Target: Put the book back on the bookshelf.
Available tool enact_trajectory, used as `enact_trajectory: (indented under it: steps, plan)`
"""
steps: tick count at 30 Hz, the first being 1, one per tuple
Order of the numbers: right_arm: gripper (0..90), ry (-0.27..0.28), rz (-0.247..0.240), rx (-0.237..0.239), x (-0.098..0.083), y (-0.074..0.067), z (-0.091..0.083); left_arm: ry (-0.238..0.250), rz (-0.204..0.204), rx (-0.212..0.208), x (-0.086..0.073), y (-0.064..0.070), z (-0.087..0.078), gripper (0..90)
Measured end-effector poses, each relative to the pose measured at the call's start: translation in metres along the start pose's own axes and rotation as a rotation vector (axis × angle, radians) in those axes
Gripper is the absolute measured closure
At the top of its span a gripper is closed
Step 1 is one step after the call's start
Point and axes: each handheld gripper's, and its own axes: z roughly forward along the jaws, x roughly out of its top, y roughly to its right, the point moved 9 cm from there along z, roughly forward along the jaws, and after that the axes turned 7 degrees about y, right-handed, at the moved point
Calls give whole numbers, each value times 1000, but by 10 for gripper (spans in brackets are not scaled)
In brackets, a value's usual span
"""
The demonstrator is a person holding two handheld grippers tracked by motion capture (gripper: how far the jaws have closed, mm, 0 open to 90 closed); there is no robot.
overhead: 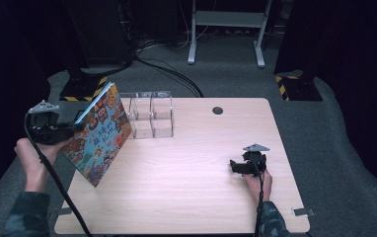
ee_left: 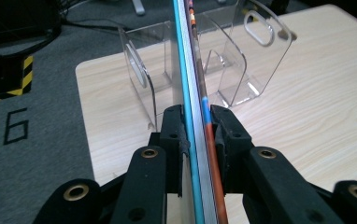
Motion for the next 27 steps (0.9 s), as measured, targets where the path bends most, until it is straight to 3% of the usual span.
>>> enact_trajectory:
  steps: [6,18,20,27]
  plan:
    - [105,0,0,1,0,0,0,-84,49,5,5,-1,7,752]
    - [107,0,0,2,0,0,0,-179,62,-17,11,-9,19,755]
    - [107,0,0,2,0,0,0,-180,58,-31,12,-9,20,758]
    - [108,1,0,2,0,0,0,-180,59,-6,12,-9,20,782]
